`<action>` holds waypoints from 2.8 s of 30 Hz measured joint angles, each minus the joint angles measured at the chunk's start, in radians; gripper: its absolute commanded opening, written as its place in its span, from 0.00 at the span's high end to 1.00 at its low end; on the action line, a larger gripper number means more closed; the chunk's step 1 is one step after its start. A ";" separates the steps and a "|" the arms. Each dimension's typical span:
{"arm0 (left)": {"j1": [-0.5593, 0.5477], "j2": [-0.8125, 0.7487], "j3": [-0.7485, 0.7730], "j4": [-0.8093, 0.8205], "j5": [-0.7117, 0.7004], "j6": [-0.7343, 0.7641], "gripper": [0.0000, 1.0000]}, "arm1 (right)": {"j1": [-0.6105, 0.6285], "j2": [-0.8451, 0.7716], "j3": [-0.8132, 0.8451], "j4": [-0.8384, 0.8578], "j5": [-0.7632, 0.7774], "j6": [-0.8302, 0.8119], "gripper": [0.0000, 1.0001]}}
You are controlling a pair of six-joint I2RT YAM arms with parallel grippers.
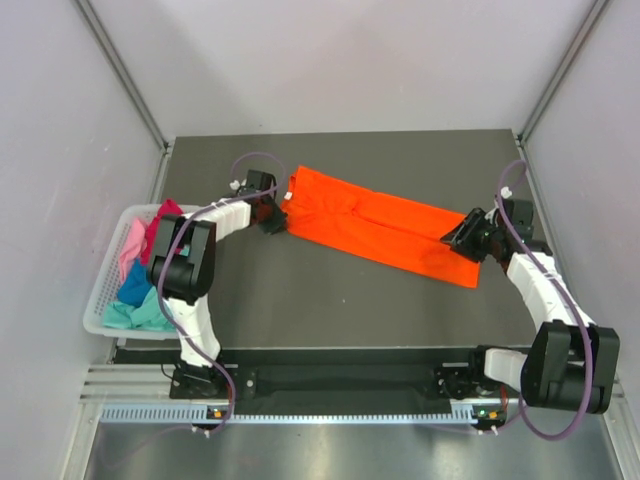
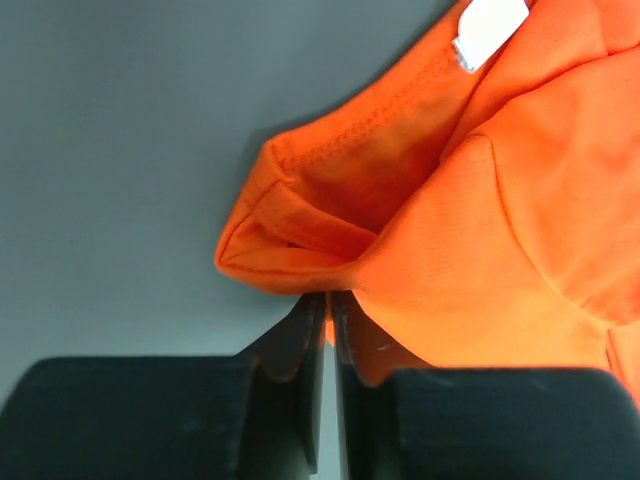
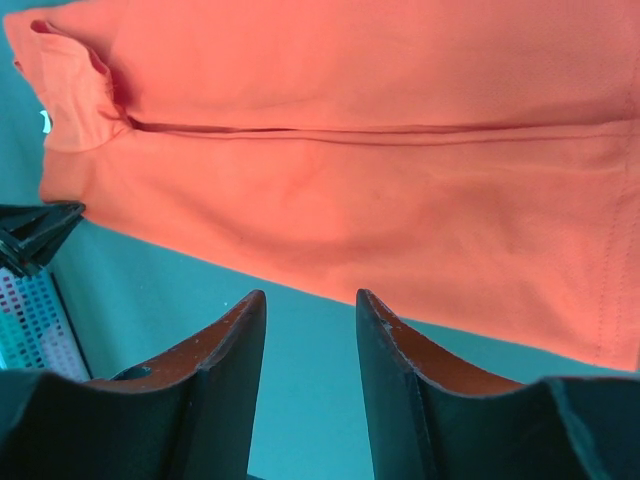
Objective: Fold and stack the t-shirts
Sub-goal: Fold the tshirt
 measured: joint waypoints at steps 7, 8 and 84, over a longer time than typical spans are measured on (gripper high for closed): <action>0.002 0.120 0.171 -0.011 -0.055 0.030 1.00 | 0.010 0.036 0.002 0.014 0.004 0.005 0.58; 0.005 0.147 0.211 -0.012 -0.061 0.037 1.00 | 0.013 0.039 0.003 0.015 0.007 0.006 0.57; -0.875 0.184 0.046 0.405 -0.266 -0.723 0.68 | 0.045 -0.326 0.163 -0.374 0.229 -0.073 0.60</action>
